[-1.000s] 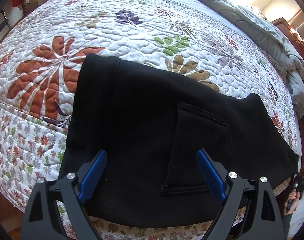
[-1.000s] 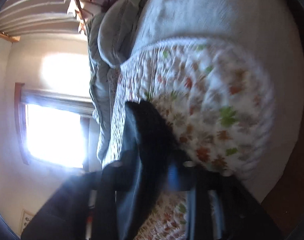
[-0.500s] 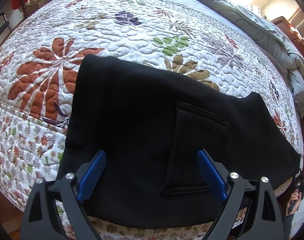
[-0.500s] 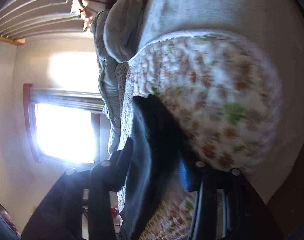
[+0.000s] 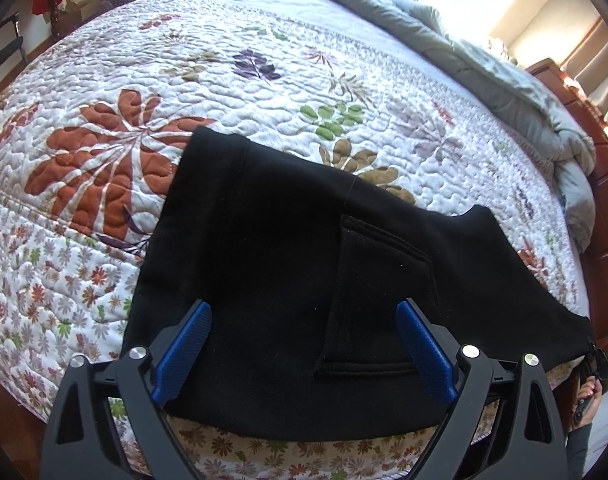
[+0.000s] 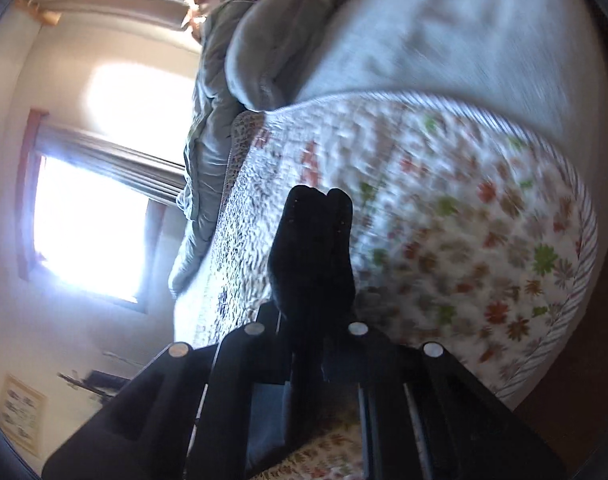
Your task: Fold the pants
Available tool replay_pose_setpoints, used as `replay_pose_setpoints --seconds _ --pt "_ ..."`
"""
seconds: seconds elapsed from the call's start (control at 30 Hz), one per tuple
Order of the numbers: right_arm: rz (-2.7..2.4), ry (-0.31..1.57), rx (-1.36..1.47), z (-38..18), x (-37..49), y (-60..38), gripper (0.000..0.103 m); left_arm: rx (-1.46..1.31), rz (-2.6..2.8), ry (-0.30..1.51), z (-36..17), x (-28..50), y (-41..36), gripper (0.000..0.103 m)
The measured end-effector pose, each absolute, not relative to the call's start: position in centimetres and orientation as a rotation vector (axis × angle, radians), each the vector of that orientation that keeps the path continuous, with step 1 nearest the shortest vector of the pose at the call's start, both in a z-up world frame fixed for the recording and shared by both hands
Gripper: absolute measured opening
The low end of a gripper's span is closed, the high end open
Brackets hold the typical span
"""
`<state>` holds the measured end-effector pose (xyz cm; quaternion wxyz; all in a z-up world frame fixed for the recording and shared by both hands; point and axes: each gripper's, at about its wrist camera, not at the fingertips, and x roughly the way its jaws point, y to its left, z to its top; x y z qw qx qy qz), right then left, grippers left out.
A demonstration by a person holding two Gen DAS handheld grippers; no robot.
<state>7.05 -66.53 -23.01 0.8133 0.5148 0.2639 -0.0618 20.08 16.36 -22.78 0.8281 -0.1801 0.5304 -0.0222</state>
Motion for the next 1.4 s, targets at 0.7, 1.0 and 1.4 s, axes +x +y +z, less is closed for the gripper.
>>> replay_pose_setpoints --seconds 0.7,1.0,1.4 --pt "-0.221 0.579 0.407 -4.7 10.4 -50.0 0.009 -0.457 -0.126 0.892 -21.4 14.6 17.4 0.094" --pt "-0.21 0.582 0.153 -2.1 11.9 -41.9 0.009 -0.49 -0.162 0.88 -22.1 13.8 18.1 0.094" --pt "-0.152 0.593 -0.005 -1.4 14.2 -34.2 0.009 -0.514 -0.183 0.845 -21.9 13.1 18.5 0.094"
